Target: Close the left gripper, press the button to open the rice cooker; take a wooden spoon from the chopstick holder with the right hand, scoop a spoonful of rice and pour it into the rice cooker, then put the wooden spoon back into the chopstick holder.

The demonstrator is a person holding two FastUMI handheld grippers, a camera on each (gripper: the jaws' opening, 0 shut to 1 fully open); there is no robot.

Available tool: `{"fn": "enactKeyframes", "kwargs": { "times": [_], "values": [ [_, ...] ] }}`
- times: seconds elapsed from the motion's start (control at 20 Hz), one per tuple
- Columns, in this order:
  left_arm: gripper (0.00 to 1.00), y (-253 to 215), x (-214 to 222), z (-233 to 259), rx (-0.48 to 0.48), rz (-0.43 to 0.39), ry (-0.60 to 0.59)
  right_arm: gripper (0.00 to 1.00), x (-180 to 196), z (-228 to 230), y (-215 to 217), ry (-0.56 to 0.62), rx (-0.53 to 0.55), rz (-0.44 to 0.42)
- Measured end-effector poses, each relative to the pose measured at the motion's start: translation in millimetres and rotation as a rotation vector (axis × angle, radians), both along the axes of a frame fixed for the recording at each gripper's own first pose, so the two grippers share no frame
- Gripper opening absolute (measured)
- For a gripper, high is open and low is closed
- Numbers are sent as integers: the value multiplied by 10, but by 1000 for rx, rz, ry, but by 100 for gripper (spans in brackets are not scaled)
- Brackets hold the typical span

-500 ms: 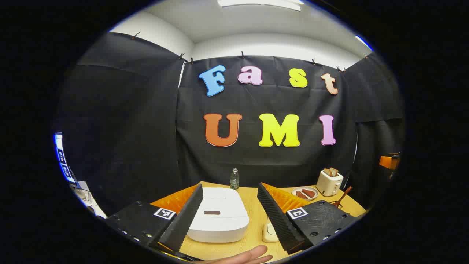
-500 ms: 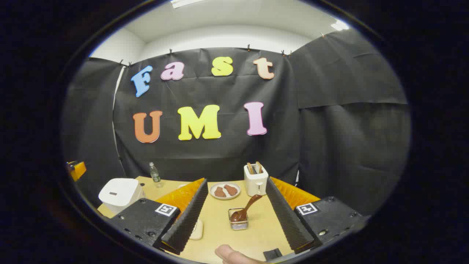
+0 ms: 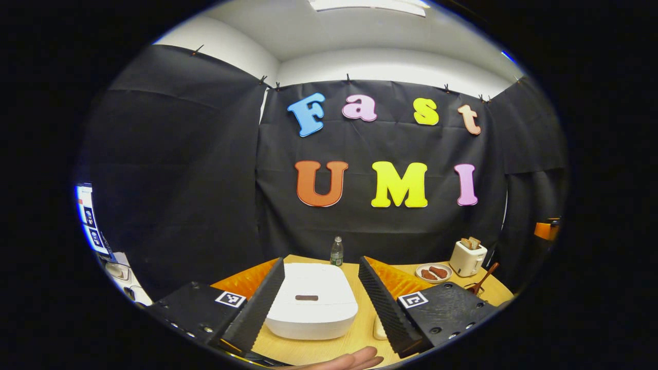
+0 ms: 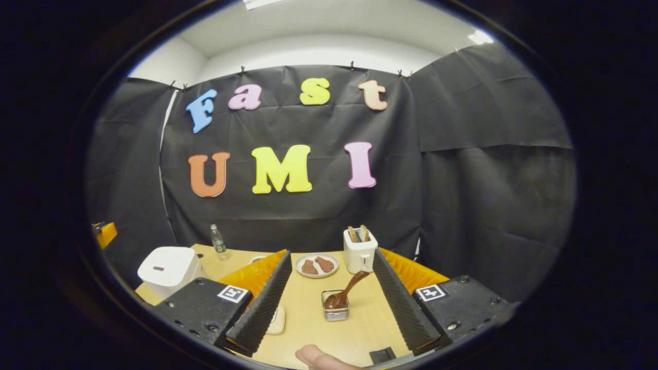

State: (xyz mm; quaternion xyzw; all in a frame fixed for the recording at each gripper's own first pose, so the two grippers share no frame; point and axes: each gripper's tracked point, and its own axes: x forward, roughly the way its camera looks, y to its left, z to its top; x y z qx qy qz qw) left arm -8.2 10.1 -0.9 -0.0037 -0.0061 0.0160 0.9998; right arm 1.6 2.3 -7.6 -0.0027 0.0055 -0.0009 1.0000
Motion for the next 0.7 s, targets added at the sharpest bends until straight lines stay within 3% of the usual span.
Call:
{"fn": "enactKeyframes", "kwargs": {
  "times": [0.35,0.55,0.65,0.7],
  "values": [
    [91,-105,56,73,12,-24,-45,99,101,-80,-51,-16,1,0],
    [69,-158,157,-54,19,-49,4,100,182,-130,-100,-30,3,-4],
    [53,-210,230,-139,12,-71,39,100,222,-172,-123,-27,1,-7],
    [40,-186,262,-198,16,-62,62,100,229,-191,-124,-24,-2,-3]
  ]
}}
